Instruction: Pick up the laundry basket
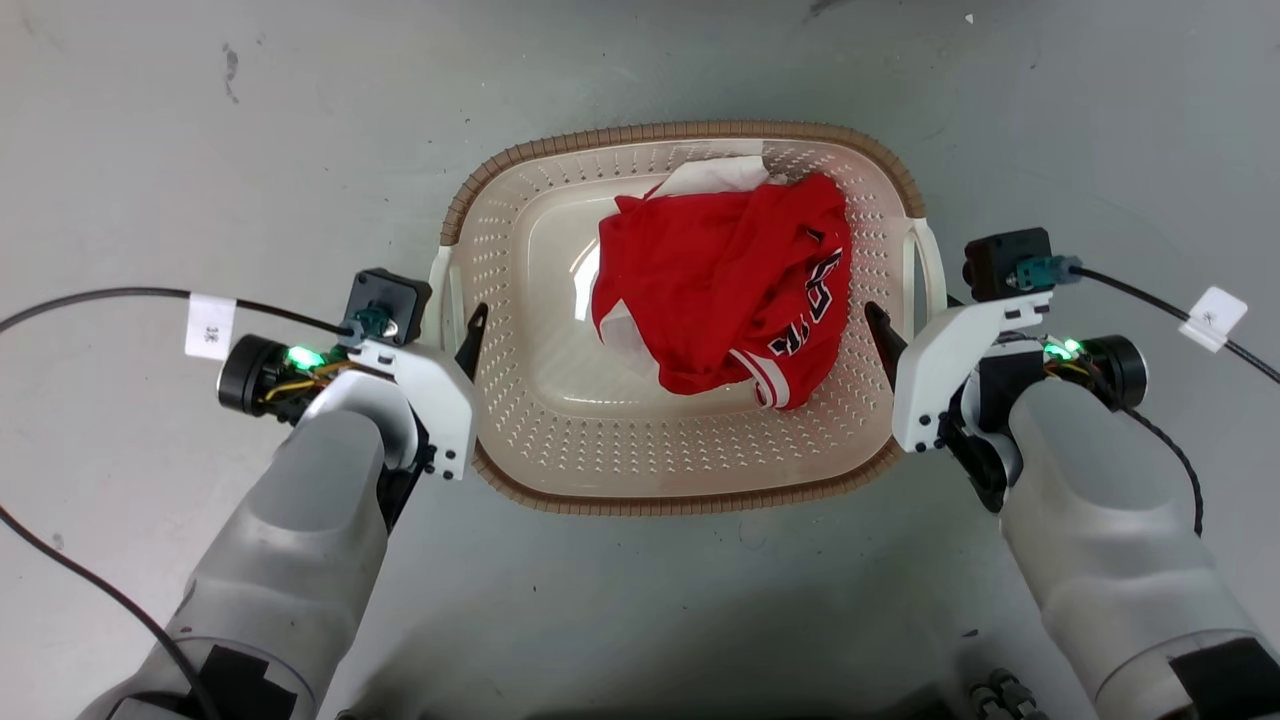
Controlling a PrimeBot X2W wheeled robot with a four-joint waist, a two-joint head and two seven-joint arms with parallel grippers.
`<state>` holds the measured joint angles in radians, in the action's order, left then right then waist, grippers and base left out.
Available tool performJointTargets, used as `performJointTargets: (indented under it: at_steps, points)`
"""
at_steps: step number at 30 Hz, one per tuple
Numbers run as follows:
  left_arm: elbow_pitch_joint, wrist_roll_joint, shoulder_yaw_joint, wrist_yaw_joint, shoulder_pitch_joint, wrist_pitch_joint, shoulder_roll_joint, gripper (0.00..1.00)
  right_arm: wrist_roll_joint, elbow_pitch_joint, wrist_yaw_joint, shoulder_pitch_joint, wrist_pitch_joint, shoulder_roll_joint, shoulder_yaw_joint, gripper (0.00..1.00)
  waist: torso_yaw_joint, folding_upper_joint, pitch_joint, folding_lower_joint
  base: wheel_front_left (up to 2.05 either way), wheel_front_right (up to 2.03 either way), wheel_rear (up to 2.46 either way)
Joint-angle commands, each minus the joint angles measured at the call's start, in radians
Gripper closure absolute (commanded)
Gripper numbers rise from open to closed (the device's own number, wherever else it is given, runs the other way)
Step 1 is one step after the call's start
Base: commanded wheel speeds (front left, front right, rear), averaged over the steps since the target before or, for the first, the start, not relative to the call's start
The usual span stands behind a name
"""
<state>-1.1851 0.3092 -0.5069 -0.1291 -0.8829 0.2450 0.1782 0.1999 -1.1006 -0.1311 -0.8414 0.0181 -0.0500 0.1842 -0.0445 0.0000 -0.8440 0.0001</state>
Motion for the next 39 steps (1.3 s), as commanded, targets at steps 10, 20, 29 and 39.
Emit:
performJointTargets:
  at_steps: [10,20,29,39]
  points:
    - [-0.020,0.067,-0.076,-0.001,-0.047,-0.023,-0.002,0.00,0.003,-0.096,0.001,-0.090,-0.010,-0.001,0.041,0.00,0.008,0.0000,-0.015,-0.0001,0.00,0.00,0.00]
    - [0.000,0.144,-0.155,-0.002,-0.036,-0.045,0.000,1.00,0.002,-0.132,0.000,-0.104,-0.010,0.000,0.079,1.00,0.015,0.0000,-0.017,-0.0001,0.00,0.00,0.00]
    - [0.038,0.220,-0.259,-0.003,-0.005,-0.090,0.015,1.00,0.018,-0.148,0.000,-0.093,-0.005,0.000,0.095,1.00,0.018,0.0000,0.029,-0.0001,0.00,0.00,0.00]
    - [0.123,0.353,-0.417,-0.005,0.054,-0.264,0.059,1.00,0.076,-0.149,0.000,-0.054,0.166,0.000,0.181,1.00,0.016,0.0000,0.208,-0.0001,0.00,0.00,0.00]
